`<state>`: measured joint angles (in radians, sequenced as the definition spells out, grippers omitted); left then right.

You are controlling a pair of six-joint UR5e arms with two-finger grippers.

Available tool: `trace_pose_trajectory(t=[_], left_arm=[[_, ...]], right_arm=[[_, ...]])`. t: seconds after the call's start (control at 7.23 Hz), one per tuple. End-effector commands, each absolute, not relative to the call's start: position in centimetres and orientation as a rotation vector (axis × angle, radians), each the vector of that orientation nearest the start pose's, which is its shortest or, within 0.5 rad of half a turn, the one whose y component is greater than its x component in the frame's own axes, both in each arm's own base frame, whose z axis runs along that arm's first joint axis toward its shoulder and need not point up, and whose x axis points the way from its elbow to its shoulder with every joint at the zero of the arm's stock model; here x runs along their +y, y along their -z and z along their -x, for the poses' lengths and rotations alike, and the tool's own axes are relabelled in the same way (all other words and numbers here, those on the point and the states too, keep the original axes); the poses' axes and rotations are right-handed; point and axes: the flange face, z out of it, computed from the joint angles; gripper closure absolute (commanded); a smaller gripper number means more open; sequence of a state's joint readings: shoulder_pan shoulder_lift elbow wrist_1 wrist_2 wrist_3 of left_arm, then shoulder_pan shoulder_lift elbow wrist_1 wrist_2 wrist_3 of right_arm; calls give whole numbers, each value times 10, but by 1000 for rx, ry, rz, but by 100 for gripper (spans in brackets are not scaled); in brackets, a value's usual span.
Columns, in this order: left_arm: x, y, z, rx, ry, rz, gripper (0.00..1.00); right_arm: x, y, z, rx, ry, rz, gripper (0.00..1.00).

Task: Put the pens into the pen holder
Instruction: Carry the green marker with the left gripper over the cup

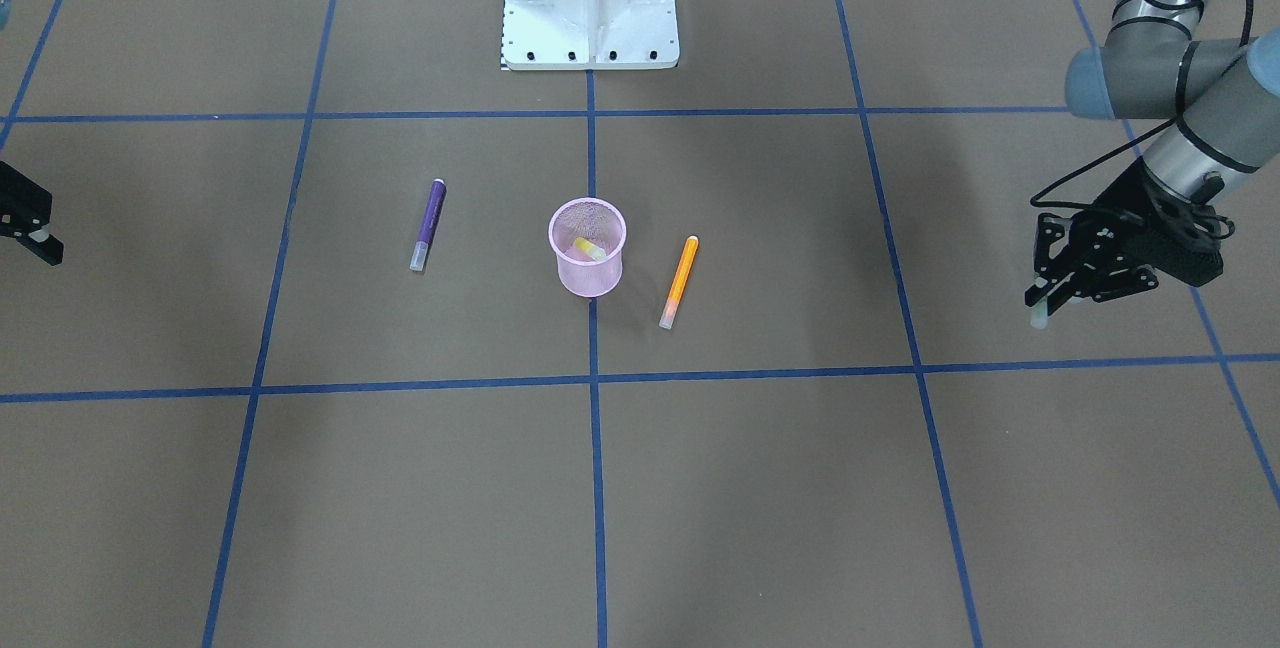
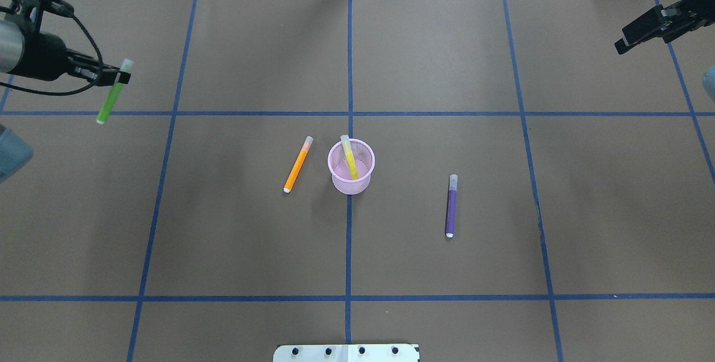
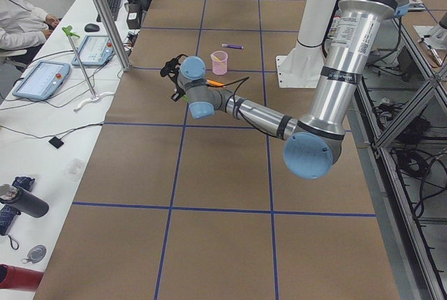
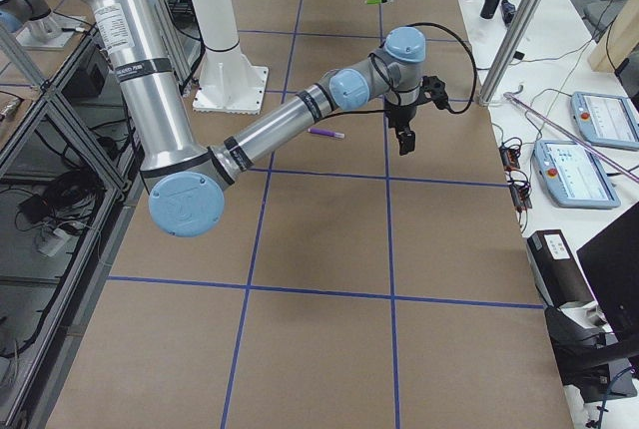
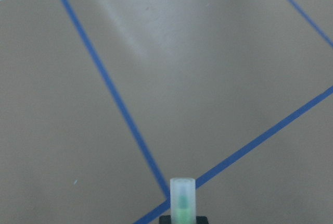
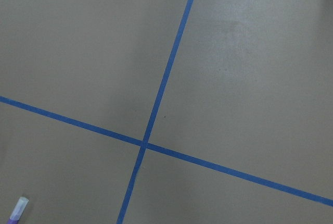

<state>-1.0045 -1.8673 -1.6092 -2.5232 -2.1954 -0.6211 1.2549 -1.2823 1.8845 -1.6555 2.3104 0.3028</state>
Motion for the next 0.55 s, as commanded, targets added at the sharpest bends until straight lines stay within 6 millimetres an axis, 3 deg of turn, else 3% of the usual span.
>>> trace_pose_trajectory(t=[0.0,0.28,0.42], left_arm=[[-513,-286,-336,1344,-288,-874,100],[-462,-215,-426,1473,-213,-1030,100],[-440,-194,-446,1531,-173,-1093,100]], right_arm=[[-559,-361,113,-838,196,-251,0],[-560,-363,113,-837,195,-249,0],[-560,-362,113,-837,197,-251,0]])
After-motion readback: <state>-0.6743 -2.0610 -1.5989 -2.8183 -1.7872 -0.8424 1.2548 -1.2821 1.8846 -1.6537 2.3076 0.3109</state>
